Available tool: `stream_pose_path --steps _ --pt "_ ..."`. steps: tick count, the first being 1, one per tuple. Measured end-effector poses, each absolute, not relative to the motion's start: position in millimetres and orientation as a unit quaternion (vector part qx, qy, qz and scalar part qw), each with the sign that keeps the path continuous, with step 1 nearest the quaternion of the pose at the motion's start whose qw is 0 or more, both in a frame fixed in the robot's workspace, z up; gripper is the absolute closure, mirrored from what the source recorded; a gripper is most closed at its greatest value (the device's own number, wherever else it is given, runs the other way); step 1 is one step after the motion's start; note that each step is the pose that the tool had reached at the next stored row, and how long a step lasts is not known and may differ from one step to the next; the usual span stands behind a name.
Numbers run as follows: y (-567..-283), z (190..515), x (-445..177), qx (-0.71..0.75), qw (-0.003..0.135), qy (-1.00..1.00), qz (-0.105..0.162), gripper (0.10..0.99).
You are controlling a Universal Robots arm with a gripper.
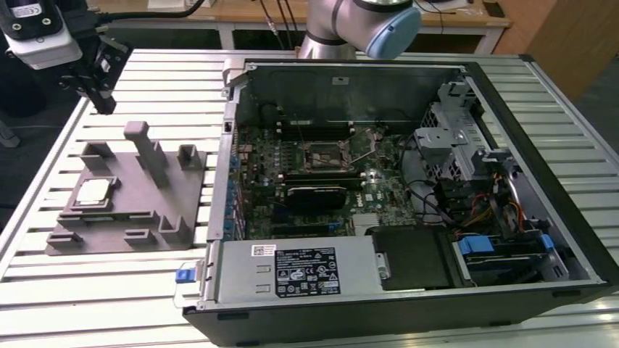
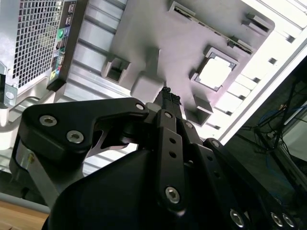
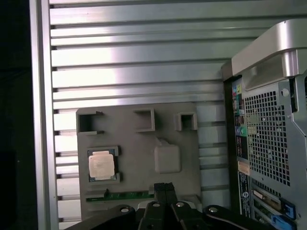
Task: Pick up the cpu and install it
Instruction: 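Reach for the cpu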
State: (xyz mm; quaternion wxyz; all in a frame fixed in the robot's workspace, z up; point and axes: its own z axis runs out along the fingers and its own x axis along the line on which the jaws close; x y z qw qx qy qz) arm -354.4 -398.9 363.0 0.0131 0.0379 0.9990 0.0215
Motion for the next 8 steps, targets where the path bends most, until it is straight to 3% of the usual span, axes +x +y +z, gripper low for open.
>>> stream_pose_path --steps 8 --pt "-399 358 -366 0.038 0.013 0.999 0.021 0.98"
